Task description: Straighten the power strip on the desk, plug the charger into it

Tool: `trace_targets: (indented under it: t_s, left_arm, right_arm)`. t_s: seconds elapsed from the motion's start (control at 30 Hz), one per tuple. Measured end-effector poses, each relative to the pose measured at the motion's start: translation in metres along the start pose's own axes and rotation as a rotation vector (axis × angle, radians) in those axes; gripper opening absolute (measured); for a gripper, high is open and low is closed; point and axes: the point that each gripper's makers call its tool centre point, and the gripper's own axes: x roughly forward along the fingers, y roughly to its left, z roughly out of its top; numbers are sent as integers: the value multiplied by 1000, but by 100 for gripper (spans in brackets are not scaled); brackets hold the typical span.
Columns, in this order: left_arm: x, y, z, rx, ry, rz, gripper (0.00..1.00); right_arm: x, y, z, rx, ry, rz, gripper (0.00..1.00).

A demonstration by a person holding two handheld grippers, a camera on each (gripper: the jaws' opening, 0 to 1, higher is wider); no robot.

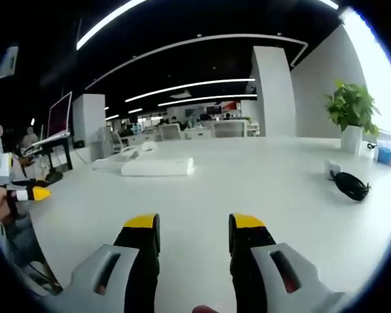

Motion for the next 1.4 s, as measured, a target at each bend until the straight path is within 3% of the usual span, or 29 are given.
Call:
trace_targets:
  t_s: [0.33,1.07,1.4]
  left_arm:
    - [8,3,7,-11,-16,-10,49]
    - [35,7,25,-16,-36,-44,49]
    - [45,8,32,-29,-44,-71,49]
  right_arm:
    - [13,6,7,-43,1,32,41]
    - [39,15,26,-17,3,154,39]
    - [58,30,37,-59,19,196,39]
